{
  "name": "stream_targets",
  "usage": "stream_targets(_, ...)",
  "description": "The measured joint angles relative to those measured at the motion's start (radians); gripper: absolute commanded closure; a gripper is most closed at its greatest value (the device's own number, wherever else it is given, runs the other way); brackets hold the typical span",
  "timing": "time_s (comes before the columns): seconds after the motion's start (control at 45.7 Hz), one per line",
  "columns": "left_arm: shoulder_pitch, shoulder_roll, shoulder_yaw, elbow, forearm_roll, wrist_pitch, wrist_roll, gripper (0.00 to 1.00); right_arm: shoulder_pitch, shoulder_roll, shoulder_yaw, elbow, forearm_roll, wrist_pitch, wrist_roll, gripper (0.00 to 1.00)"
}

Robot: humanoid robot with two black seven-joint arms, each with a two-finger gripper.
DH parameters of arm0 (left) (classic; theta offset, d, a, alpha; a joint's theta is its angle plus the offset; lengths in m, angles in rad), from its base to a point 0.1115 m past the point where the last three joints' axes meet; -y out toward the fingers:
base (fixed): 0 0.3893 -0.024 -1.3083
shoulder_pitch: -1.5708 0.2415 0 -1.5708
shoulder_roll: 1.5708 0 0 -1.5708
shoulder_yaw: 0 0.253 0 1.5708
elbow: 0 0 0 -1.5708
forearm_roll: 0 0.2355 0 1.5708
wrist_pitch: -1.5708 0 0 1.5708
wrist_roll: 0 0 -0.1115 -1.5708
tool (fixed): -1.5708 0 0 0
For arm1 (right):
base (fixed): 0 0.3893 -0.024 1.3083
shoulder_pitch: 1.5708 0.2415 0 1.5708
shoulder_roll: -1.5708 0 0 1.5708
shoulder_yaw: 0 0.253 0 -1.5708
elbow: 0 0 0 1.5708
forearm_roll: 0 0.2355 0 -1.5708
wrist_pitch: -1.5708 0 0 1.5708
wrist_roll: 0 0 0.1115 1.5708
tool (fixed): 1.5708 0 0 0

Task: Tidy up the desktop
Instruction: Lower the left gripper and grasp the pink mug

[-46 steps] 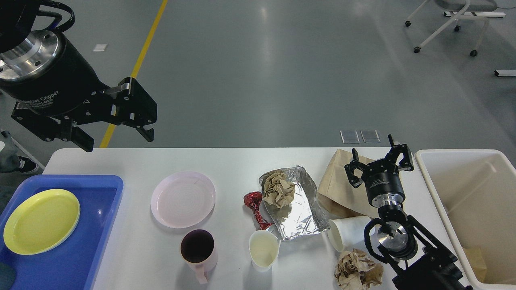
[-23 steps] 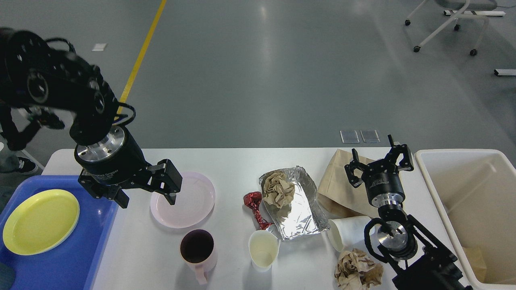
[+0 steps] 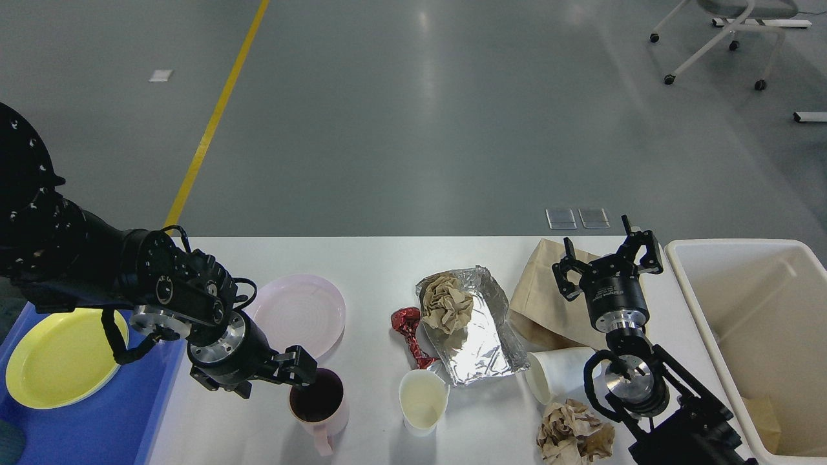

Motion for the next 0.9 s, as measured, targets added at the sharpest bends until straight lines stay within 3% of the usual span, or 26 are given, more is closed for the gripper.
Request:
stream_targets(0.263,0.119,-0.029,-0.027,0.116,-0.006,0.022,0.0,0.15,0.0,0.001,0.0,0.0,0.0,0.0,0.0,0.0)
stream_targets(0.481,0.14,-0.036,-0.062,0.13,0.005,0.031,-0.002,0.29,0.0,0.001,0.0,0.001,0.0,0.0,0.0,0.0)
stream_targets(0.657,0.153,-0.06,-0.063,0.13,0.009,0.033,-0.002,0.32,0.0,0.001,0.0,0.001,0.0,0.0,0.0,0.0)
stream_targets(0.853,0.173,-0.07,-0.064,0.136,0.03,0.039,0.0,0.69,0.0,0.001,0.0,0.001,0.0,-0.001,0.0,0.0)
stream_targets(0.897,0.173,-0.07,-0.063,0.137,0.033,0.041,0.0,0.72,0.0,0.001,0.0,0.0,0.0,-0.001,0.0,0.0)
